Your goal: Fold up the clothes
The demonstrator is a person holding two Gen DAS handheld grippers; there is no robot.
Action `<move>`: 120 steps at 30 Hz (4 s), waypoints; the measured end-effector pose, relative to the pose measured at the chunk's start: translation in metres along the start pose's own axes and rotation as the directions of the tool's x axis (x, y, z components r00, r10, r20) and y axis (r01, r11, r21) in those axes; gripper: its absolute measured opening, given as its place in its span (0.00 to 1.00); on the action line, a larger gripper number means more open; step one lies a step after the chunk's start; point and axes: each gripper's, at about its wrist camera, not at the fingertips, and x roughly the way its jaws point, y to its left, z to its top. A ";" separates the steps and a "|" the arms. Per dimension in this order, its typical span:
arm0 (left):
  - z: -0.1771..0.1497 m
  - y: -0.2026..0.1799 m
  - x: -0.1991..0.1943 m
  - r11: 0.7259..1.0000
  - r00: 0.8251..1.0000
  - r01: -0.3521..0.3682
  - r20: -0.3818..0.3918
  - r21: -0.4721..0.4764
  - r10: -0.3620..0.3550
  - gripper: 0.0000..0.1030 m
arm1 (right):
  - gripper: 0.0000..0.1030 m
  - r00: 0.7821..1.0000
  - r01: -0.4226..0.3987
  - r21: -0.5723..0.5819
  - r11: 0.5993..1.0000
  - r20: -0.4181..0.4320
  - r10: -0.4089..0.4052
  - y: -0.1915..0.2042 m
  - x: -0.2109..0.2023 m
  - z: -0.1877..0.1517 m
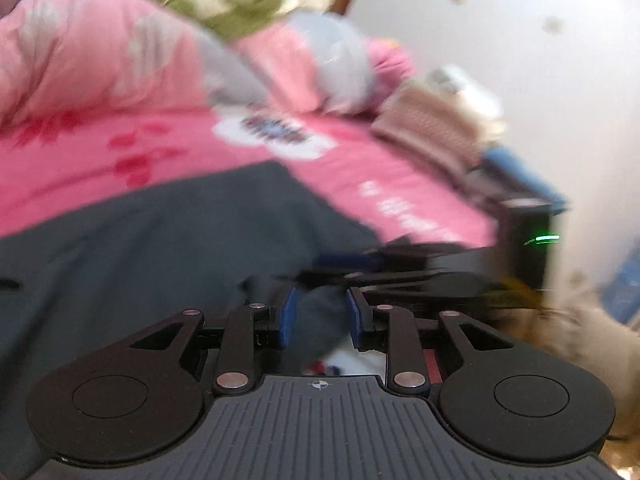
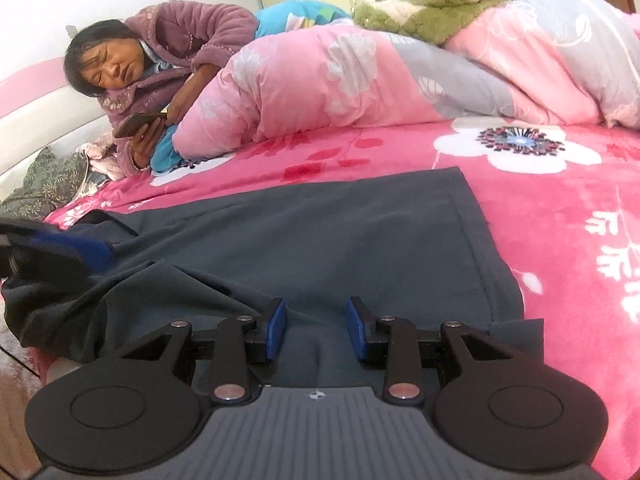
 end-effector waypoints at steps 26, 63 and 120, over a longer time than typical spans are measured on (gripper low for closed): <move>-0.015 0.035 0.016 0.986 0.995 -0.101 -0.020 -0.136 0.099 0.25 | 0.37 0.956 0.089 0.353 0.931 0.232 -0.180 -0.070 -0.101 -0.019; -0.019 0.036 0.016 0.991 0.996 -0.089 -0.002 -0.101 0.090 0.25 | 0.07 0.923 0.365 -0.422 0.830 0.048 -0.381 0.016 -0.061 -0.022; -0.050 0.059 0.004 0.987 0.981 0.061 0.191 -0.150 -0.032 0.25 | 0.11 0.943 0.035 0.480 0.877 0.275 -0.189 0.037 -0.037 0.076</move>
